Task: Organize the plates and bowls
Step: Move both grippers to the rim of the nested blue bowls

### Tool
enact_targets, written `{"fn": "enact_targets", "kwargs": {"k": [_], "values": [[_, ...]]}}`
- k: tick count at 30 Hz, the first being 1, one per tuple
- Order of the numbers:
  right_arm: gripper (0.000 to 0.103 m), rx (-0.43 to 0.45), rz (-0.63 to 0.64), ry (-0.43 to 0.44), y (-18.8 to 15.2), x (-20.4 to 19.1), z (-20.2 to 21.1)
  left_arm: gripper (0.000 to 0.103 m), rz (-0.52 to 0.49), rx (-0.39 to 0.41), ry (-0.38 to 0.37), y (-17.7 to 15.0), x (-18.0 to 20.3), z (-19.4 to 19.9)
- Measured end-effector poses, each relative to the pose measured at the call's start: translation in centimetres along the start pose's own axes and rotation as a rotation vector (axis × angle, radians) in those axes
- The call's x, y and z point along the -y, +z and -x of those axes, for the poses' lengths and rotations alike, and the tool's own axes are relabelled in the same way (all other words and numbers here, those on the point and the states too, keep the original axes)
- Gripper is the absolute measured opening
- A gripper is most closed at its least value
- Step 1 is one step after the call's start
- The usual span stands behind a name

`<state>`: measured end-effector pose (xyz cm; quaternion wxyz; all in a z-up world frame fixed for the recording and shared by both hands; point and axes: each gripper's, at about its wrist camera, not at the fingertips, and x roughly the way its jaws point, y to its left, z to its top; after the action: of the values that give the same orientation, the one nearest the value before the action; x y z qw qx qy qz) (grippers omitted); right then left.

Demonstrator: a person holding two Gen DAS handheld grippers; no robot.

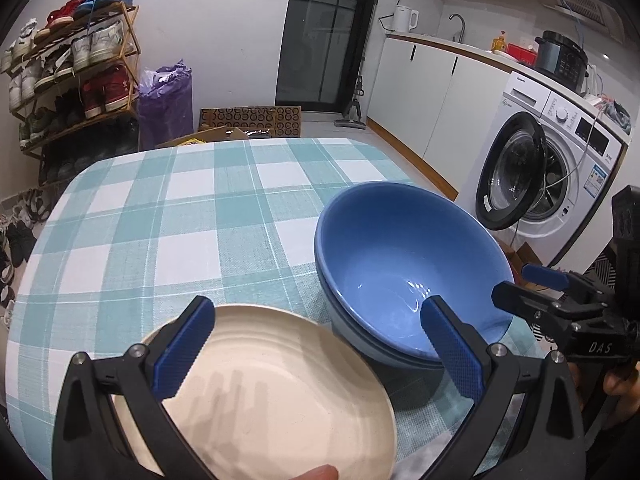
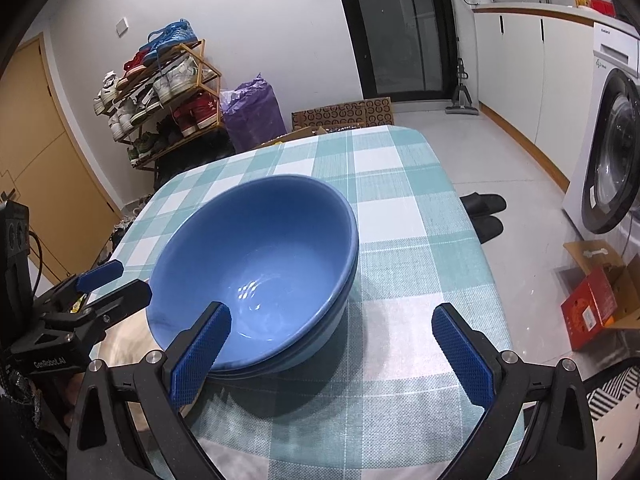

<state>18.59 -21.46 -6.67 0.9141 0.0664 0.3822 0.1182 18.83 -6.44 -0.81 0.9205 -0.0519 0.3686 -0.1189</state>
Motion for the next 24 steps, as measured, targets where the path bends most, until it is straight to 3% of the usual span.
{"fn": "enact_targets", "kwargs": {"k": [6,9,24], "values": [[0.102,0.003,-0.015,0.016,-0.2,0.6,-0.4,0.103,0.025,0.018,-0.001,0.3,-0.2,-0.4],[0.102,0.001,-0.025,0.022,-0.2,1.0,-0.7,0.103,0.033,-0.001,-0.033,0.4,-0.3,-0.8],[0.103,0.015,-0.139,0.085,-0.5,2.7,-2.6,0.102,0.051,-0.043,-0.055,0.4,-0.3,-2.6]]}}
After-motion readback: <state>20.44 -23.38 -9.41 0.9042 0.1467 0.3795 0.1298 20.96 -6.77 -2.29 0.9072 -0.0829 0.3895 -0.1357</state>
